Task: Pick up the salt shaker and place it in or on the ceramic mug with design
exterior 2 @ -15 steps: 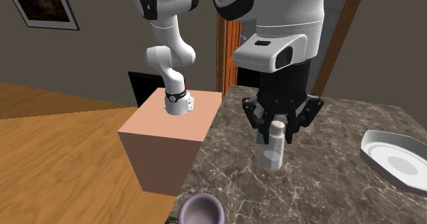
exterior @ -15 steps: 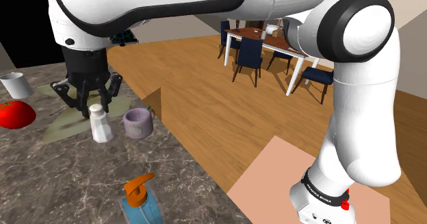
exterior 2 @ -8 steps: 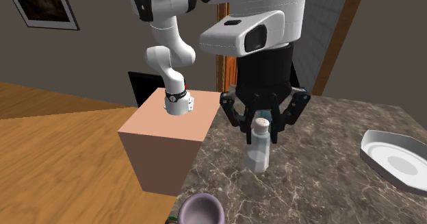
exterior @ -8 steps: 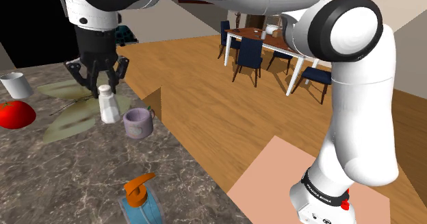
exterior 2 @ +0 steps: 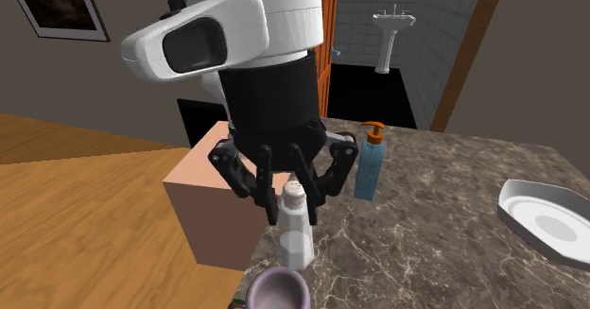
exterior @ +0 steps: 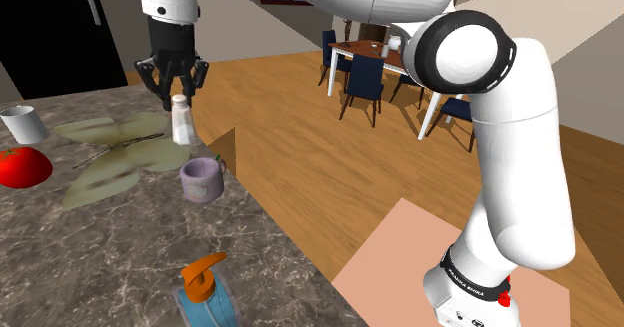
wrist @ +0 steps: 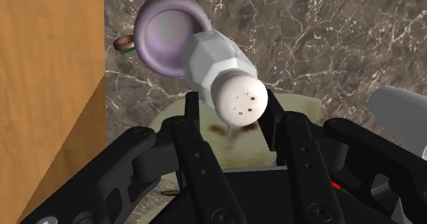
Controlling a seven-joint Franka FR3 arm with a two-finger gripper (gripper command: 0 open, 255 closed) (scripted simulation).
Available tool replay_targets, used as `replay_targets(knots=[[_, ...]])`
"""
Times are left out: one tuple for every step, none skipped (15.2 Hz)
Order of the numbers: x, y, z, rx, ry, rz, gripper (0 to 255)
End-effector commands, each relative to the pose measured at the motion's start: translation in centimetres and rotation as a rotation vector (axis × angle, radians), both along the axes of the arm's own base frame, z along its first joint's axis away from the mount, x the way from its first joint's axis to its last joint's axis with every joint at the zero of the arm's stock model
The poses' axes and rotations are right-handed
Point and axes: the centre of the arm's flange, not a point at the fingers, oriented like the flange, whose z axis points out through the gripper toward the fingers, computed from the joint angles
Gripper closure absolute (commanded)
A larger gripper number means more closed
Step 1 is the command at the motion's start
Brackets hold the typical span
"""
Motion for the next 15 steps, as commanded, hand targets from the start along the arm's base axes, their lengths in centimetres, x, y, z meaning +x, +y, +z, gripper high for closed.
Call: replay_targets(knots=[[1.7, -1.9, 0.4, 0.000, 0.000, 0.001, 255], [2.5, -3.0, 0.7, 0.000, 0.000, 0.001, 255], [3.1, -3.6, 0.8, 0.000, 0.000, 0.001, 255], [3.1, -3.6, 0.3, 0.000, 0.000, 0.001, 255], [3.1, -3.6, -0.2, 0.000, 0.000, 0.001, 255], [3.1, -3.6, -0.8, 0.000, 0.000, 0.001, 255], [3.1, -3.6, -1.3, 0.000, 0.000, 0.001, 255], [3.1, -3.6, -1.8, 0.000, 0.000, 0.001, 255], [3.1, -3.6, -2.3, 0.000, 0.000, 0.001, 255], [3.1, -3.6, -2.9, 0.000, 0.000, 0.001, 255], [3.1, -3.6, -3.4, 0.000, 0.000, 0.001, 255], [3.1, -3.6, -3.9, 0.000, 0.000, 0.001, 255], [3.1, -3.6, -4.5, 0.000, 0.000, 0.001, 255], [3.1, -3.6, -5.0, 0.000, 0.000, 0.001, 255], [3.1, -3.6, -5.5, 0.000, 0.000, 0.001, 255]])
